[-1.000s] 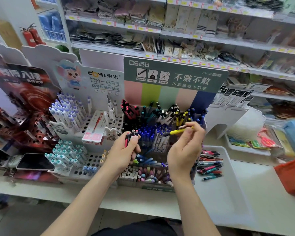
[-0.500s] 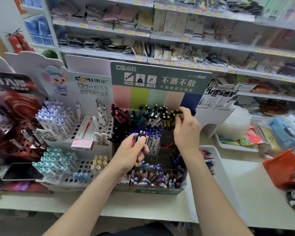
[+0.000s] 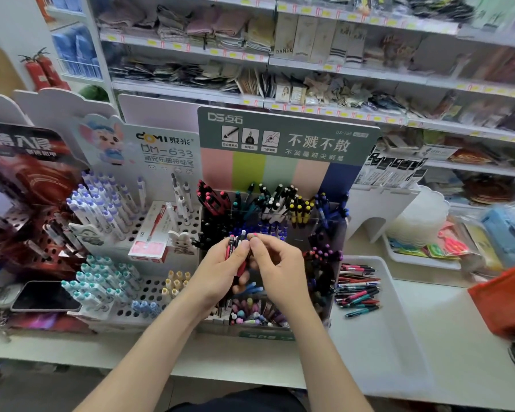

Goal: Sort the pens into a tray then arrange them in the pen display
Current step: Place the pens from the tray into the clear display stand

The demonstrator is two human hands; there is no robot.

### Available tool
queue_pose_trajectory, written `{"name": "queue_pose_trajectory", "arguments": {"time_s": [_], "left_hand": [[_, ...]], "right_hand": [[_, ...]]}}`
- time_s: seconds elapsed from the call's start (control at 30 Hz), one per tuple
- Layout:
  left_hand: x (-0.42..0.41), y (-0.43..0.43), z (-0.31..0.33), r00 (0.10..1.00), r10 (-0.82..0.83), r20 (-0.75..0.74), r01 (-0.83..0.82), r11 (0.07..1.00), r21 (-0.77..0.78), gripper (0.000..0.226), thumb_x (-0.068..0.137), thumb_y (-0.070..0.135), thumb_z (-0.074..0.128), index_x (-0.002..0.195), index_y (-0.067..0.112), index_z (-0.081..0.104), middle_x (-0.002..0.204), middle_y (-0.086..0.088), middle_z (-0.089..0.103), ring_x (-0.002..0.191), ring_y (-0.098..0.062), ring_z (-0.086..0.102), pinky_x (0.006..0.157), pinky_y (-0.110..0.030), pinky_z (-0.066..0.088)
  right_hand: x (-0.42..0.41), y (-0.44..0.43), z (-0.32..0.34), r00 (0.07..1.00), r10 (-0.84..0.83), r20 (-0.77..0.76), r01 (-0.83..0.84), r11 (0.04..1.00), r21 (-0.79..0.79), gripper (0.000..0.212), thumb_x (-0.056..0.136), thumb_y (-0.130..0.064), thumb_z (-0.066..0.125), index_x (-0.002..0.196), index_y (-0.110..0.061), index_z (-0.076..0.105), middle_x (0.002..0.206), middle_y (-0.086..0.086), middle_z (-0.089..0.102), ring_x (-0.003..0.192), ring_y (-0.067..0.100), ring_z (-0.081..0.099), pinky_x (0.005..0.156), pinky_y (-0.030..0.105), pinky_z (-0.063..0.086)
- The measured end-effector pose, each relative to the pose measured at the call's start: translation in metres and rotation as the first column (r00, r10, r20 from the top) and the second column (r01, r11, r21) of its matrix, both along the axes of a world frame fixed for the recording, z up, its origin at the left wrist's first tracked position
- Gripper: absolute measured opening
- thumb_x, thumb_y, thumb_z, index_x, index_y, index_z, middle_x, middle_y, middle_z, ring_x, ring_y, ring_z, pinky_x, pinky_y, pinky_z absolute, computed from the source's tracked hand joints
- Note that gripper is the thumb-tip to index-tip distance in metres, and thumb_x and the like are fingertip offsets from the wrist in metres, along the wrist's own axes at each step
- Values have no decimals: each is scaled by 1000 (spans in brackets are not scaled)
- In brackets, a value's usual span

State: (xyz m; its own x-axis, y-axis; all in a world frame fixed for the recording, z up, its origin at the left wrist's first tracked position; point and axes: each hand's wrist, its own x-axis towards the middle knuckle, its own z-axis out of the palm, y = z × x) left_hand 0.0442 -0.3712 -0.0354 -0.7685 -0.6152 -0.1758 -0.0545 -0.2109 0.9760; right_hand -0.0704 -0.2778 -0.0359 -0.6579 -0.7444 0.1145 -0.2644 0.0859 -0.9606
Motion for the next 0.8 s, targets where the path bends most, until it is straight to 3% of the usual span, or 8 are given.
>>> {"name": "queue_pose_trajectory", "arguments": {"time_s": [0.07,0.17,0.3,0.43,0.57,0.63,0.7,0.8], "left_hand": [[4,-1,-4,1000,-7,25,8,1000,-29,37,113,35,50,108,0,60,86,-12,67,64,-19,57,52,-31,47],[9,-2,-10,991,99,94,-89,991,-97,27,111,33,54,108,7,59,95,-13,74,73,-22,71,65,-38,62],[16,-11,-19,947,278,160,-237,943,-235,16,108,33,57,102,19,57,81,0,70,58,-12,55,55,-35,48],[20,-20,-17,937,332,105,-327,943,-60,14,107,29,58,104,16,55,80,-3,64,54,-12,44,47,-28,37],[21,-25,-9,935,354,12,-352,926,133,3,104,14,40,104,14,43,81,-12,61,49,-15,35,45,-27,27],[23,-26,-6,940,342,-18,-333,925,184,8,103,13,37,107,12,44,82,-12,61,50,-15,37,43,-27,28],[25,-26,-4,940,338,-42,-322,922,214,9,106,12,38,108,11,46,83,-12,61,51,-15,39,42,-28,31],[28,-26,-1,936,345,-68,-318,913,255,13,112,13,40,113,8,53,85,-10,64,57,-17,47,45,-28,38]], "right_hand": [[4,1,-6,988,-26,153,31,999,-25,18,106,-36,65,103,-24,78,77,4,73,71,26,72,73,48,61],[5,2,-5,963,-198,181,213,974,-70,17,110,-31,56,108,-20,69,82,0,71,71,11,67,70,33,56],[8,-3,13,928,-339,154,366,905,-216,16,113,-28,51,115,-17,63,89,4,75,78,17,75,73,34,61],[15,-24,40,957,-281,-68,238,900,-365,14,110,-18,58,120,-10,65,99,-4,77,91,18,77,82,31,62],[2,-60,44,886,-260,-383,144,941,-306,15,108,-18,63,119,-9,69,103,-2,74,91,11,71,81,32,59],[-5,-79,38,804,-182,-566,95,979,-180,15,104,-21,68,115,-13,74,105,0,73,95,19,65,83,41,55],[-10,-92,31,645,-149,-750,179,983,-42,14,99,-29,72,111,-23,78,107,-1,69,98,27,56,79,45,48],[-13,-102,32,501,-165,-850,322,947,6,14,98,-33,72,109,-30,80,108,3,60,97,31,48,77,45,43]]}}
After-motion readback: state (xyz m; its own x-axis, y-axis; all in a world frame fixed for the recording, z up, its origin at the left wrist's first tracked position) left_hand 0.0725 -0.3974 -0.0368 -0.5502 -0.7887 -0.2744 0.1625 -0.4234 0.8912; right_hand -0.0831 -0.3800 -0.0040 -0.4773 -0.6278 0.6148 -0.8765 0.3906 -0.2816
